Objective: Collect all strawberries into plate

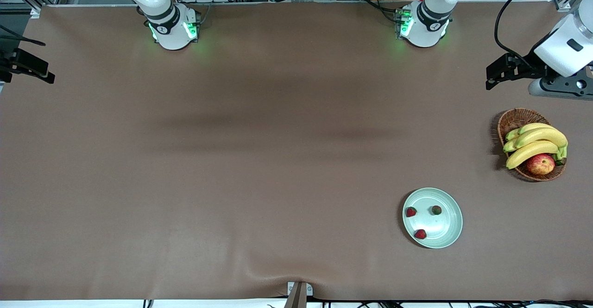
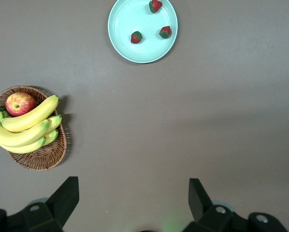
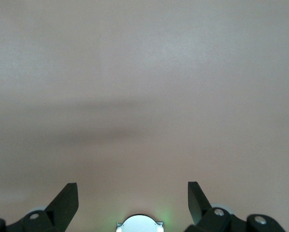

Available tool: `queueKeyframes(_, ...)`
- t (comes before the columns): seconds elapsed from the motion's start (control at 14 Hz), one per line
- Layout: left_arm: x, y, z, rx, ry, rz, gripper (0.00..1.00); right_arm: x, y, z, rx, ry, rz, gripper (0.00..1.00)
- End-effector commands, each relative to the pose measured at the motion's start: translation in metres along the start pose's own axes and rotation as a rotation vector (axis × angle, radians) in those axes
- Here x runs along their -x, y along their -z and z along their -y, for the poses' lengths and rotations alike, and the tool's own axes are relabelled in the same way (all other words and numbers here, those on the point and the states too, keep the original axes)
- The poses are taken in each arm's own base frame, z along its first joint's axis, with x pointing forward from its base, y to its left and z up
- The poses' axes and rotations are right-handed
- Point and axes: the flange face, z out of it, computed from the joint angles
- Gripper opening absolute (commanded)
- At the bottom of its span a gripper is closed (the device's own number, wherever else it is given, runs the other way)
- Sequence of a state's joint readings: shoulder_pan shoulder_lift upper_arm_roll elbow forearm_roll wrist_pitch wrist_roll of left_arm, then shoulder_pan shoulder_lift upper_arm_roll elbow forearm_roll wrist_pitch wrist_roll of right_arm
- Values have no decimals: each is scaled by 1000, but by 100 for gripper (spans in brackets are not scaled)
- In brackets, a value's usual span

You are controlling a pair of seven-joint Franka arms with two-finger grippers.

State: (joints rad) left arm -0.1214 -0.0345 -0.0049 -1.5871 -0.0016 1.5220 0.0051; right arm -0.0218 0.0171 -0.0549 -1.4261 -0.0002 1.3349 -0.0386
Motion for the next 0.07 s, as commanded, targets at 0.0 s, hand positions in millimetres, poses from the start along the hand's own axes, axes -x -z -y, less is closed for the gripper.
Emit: queueKeyframes(0.0,-2,2,0,11,13,-9,100,-1,2,-3,19,-13,-5,100)
